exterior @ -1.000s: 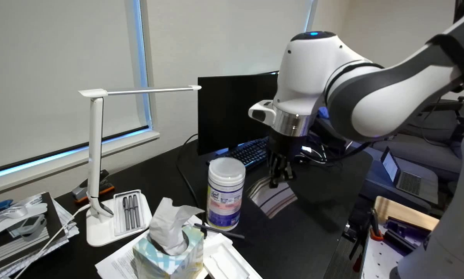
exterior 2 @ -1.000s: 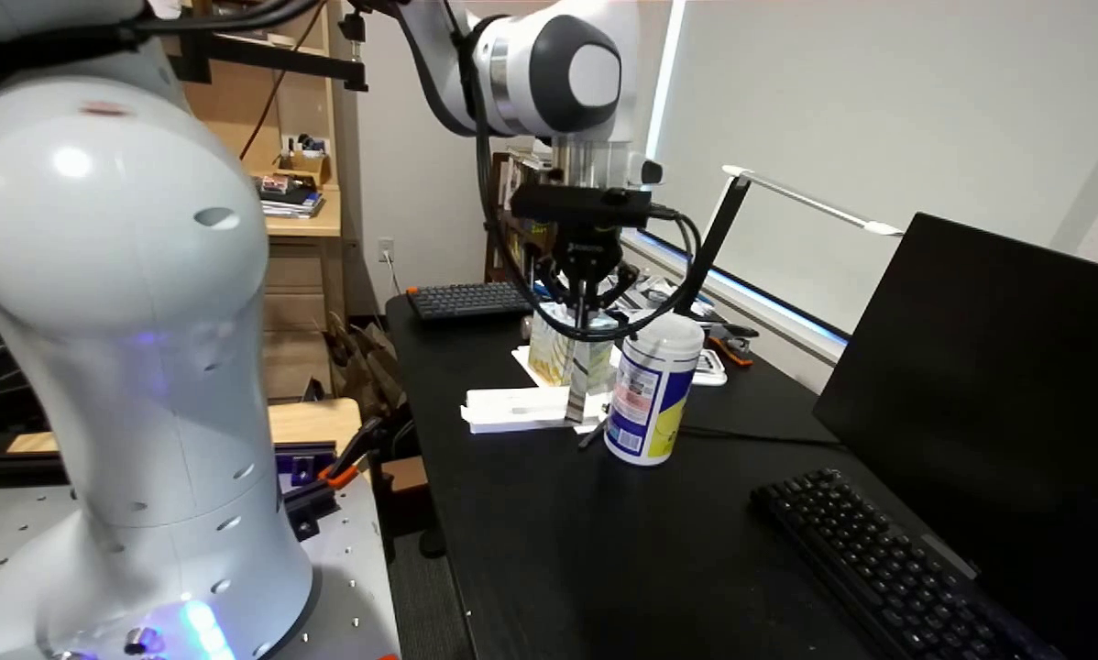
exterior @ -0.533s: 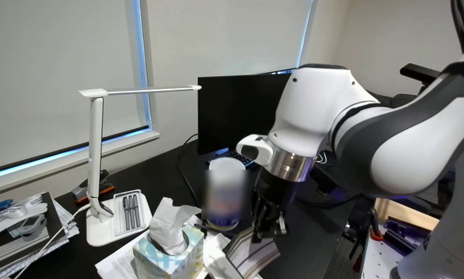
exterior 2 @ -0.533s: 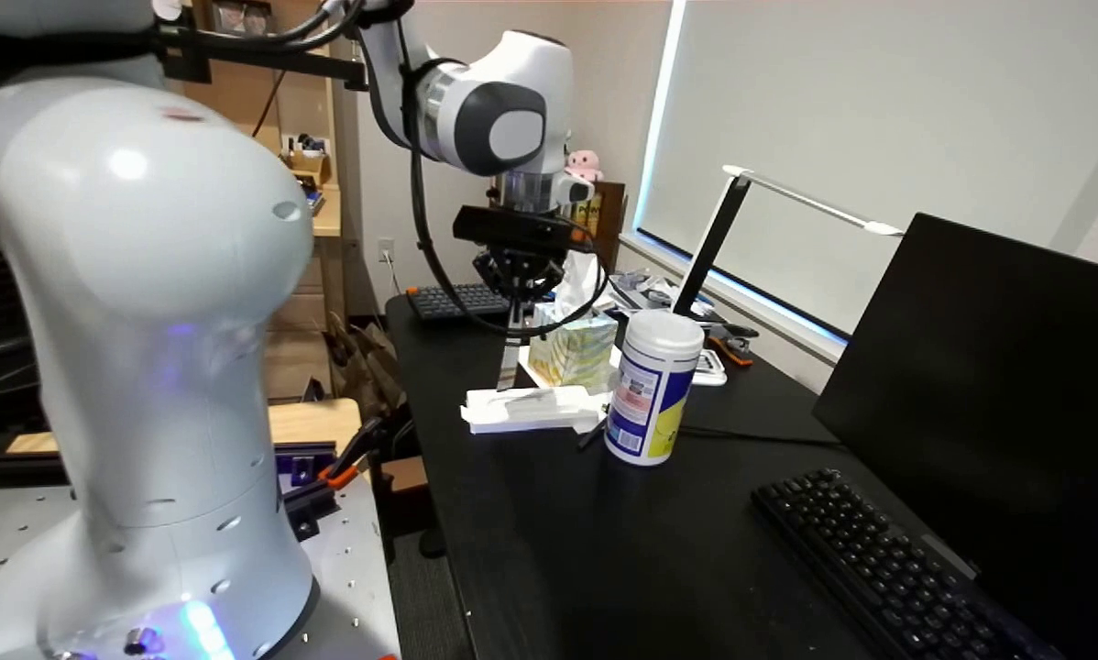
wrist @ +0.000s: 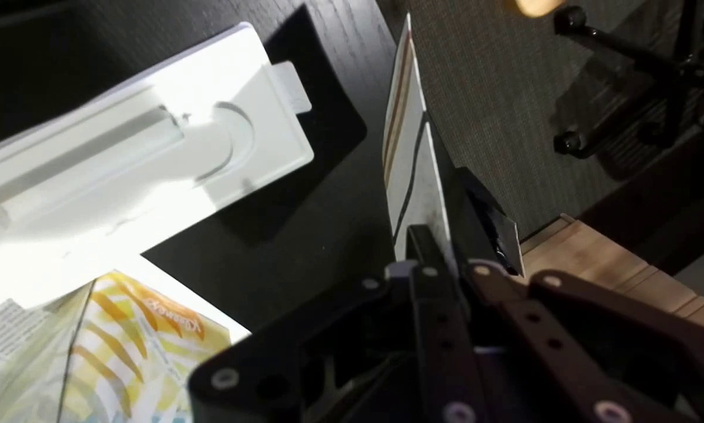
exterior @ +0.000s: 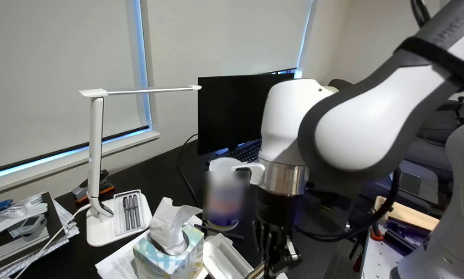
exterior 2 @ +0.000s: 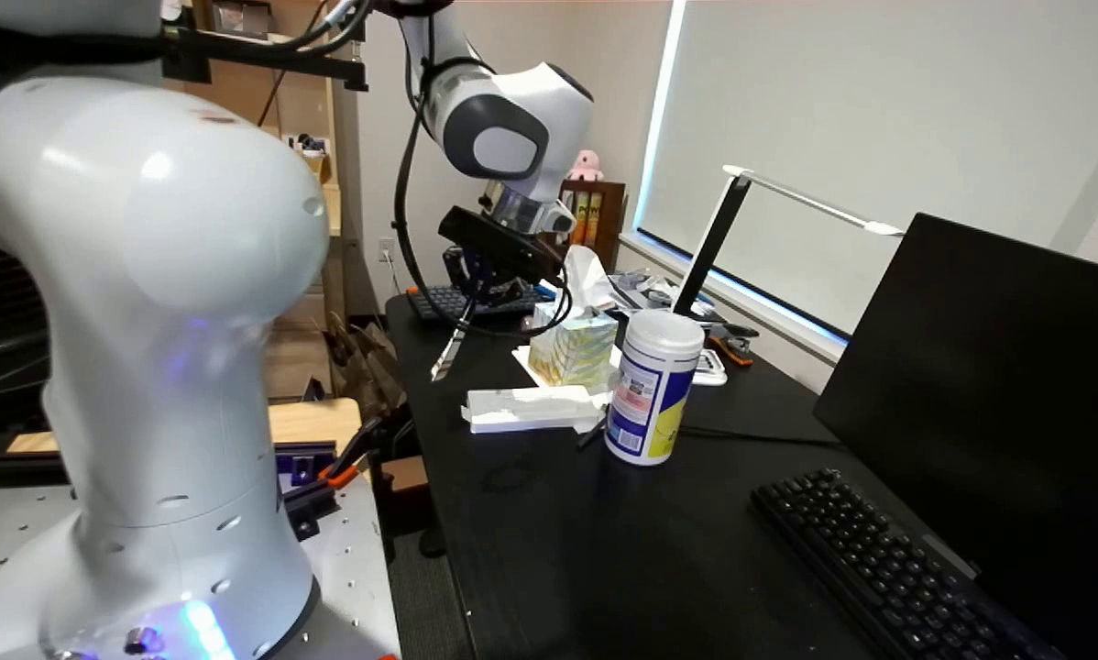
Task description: Move the striped paper from the right side of the desk to the left side of the desk
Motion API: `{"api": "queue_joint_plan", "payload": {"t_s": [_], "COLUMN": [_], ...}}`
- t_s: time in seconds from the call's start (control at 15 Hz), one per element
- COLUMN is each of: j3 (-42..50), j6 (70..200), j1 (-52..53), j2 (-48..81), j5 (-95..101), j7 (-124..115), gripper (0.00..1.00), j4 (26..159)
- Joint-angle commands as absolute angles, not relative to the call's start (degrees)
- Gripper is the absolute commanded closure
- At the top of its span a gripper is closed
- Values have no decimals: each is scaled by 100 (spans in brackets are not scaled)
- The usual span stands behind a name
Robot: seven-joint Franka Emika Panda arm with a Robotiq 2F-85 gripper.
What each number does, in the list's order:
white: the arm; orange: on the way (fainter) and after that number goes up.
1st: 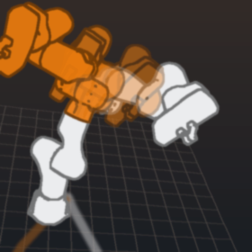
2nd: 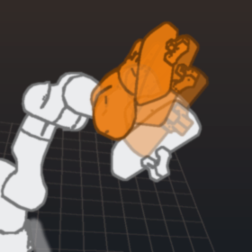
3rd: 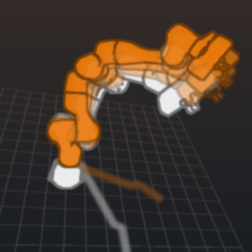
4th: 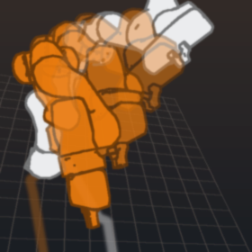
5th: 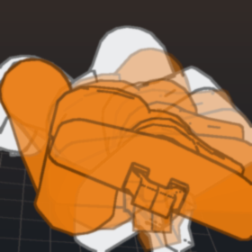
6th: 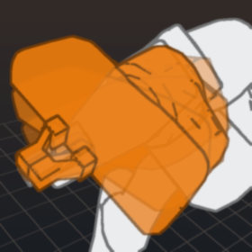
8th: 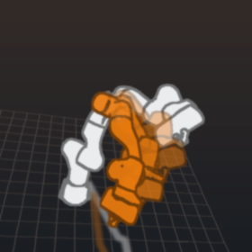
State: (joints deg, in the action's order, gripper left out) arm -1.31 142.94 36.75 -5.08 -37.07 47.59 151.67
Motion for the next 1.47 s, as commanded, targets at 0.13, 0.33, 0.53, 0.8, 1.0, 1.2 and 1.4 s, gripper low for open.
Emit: {"api": "queue_joint_plan", "payload": {"t_s": [0.13, 0.33, 0.53, 0.8, 1.0, 1.2, 1.4], "j3": [-640, -820, -1029, -1353, -1551, -1536, -1467], "j6": [13850, 13665, 13727, 13851, 13412, 13263, 13439], "j1": [2399, 1961, 1654, 1248, 942, 815, 792], "j2": [126, 541, 908, 1104, 1025, 994, 1086], "j5": [-3046, -2803, -2612, -3039, -3669, -4373, -4758], "j7": [4766, 4873, 4920, 5249, 5607, 5888, 6044], "gripper": [100, 100, 100, 100, 100, 100, 100], "j4": [14767, 14552, 14368, 14182, 14086, 14040, 14036]}}
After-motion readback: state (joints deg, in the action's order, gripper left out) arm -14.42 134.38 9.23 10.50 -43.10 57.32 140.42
